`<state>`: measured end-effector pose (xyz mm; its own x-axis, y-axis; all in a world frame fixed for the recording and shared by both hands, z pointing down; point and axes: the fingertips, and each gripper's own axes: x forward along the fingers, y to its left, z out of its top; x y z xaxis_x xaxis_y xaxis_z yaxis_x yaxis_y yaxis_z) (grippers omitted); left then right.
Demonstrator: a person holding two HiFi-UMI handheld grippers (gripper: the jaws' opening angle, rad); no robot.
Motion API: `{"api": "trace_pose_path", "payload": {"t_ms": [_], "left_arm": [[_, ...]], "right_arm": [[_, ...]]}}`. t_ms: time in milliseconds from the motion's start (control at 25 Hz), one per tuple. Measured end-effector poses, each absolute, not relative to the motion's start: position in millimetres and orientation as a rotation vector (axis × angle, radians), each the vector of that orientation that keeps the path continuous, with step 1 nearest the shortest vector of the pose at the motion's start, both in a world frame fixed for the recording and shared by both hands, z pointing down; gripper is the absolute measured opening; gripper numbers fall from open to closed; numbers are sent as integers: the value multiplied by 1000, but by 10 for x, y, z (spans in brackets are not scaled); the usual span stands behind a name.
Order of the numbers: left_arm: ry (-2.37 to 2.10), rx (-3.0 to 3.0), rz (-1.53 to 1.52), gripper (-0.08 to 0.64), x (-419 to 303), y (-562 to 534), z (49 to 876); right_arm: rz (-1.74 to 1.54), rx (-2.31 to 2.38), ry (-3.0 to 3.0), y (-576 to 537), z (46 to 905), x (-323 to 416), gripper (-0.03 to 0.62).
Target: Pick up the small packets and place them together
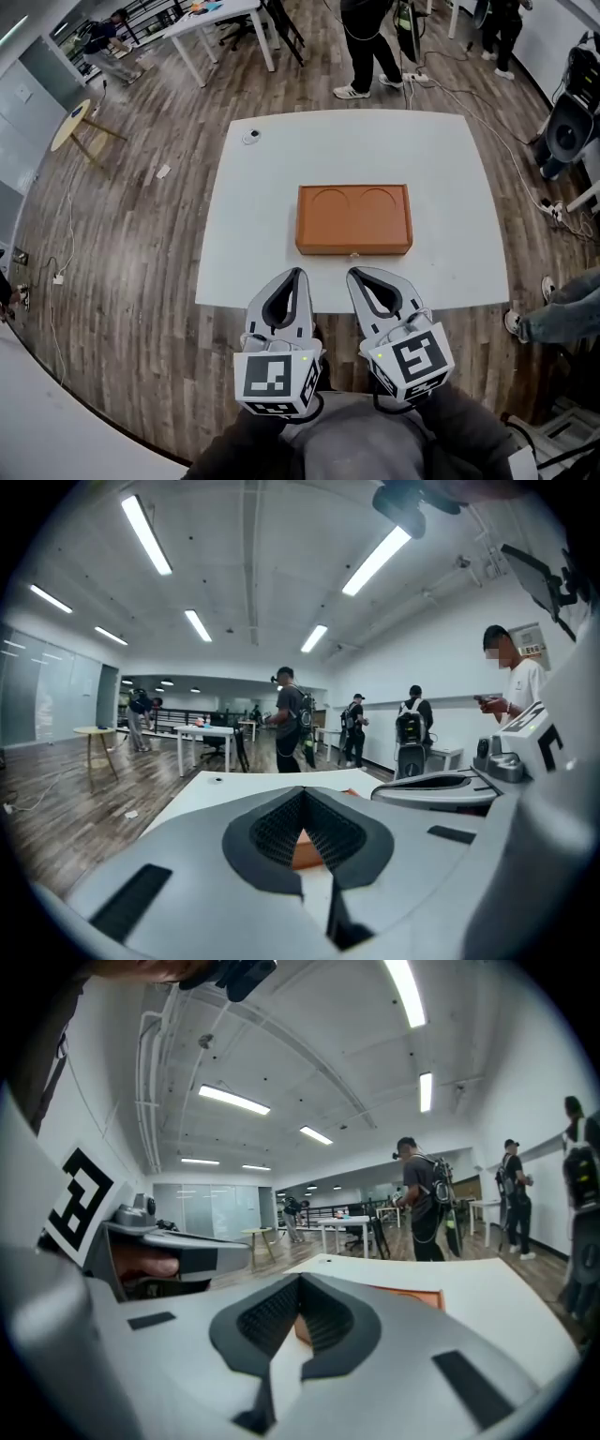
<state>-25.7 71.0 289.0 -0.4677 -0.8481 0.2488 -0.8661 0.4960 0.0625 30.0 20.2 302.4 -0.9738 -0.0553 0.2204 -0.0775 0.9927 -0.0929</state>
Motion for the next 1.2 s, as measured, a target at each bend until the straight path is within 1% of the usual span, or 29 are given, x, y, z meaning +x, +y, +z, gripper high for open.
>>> {"api": "trace_pose_path", "payload": {"t_ms": [240,360,680,840,1200], "left_arm": [[-2349,1651,145,-3,-774,351,2975],[-2285,1741,162,-3,-906,168,2959],[-2128,1924,215,-3,-964,-204,3141],[-2052,1993,227,-3,-864,-381,3247],[-1987,2045,275,-3,-757,-534,3545]], "right_arm": [[188,330,-2879,5,3143,-90,-2],[210,458,-2861,-145,3142,-169,-2],[261,742,-2806,-353,3352,-74,-2],[301,854,-2763,-427,3488,110,-2],[388,932,-2700,-403,3942,282,-2]]}}
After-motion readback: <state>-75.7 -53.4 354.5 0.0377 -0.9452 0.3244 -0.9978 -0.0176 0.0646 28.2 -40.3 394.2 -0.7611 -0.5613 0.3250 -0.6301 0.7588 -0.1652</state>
